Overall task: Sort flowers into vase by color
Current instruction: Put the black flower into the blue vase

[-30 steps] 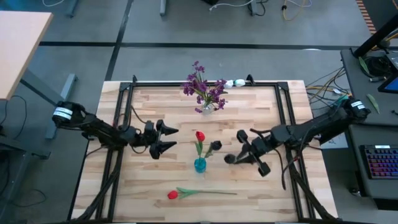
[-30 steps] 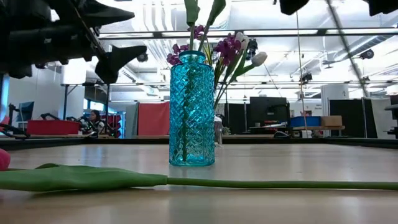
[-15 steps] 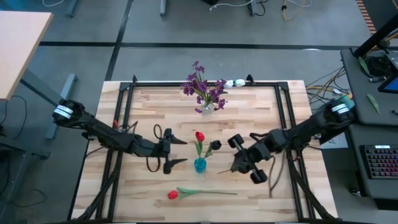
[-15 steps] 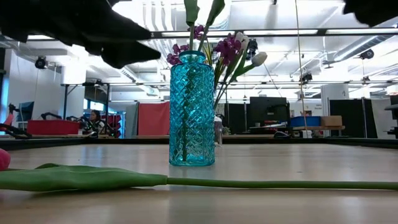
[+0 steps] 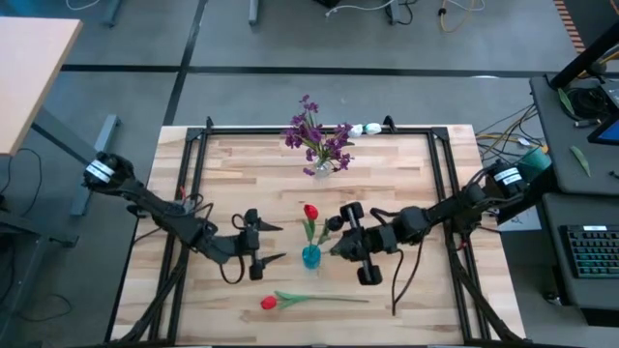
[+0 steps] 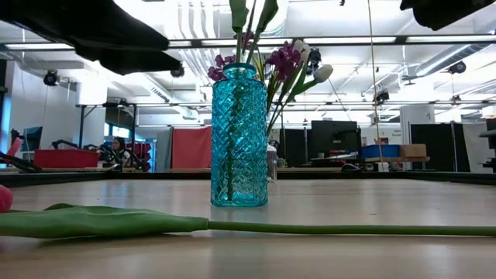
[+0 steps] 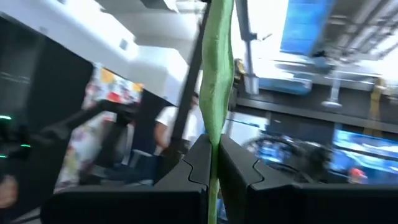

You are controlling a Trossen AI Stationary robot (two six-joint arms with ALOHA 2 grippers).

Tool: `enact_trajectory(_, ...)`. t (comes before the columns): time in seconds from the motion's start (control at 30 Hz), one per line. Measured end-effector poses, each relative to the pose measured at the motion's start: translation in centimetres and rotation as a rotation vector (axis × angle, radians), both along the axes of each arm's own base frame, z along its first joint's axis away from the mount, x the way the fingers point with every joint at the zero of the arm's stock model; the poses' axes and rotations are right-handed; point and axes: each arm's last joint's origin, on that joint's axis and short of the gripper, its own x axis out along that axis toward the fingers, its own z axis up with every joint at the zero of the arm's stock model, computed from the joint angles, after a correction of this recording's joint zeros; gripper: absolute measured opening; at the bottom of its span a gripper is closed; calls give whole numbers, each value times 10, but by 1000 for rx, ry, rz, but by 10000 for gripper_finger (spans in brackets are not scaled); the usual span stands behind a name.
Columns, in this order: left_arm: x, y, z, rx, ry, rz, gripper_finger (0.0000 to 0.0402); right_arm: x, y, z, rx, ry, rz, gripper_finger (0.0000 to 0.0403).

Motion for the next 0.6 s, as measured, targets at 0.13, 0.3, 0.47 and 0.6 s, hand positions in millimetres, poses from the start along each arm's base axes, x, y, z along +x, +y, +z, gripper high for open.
enact_trajectory(0.13, -7, -8, -2, -31, -12, 15, 322, 2, -2, -2, 11, 18, -83, 12)
enact_trajectory(0.3, -13, -17, -2, -68, -29, 22, 322, 6, -2, -9, 7, 51, -115, 12)
enact_trajectory(0.47, -17, -23, -2, -132, -40, 18, 322, 8, -1, -13, -5, 87, -115, 13)
enact_trajectory(0.6, -20, -28, -1, -164, -46, 6, 322, 7, 1, -15, -11, 106, -115, 16)
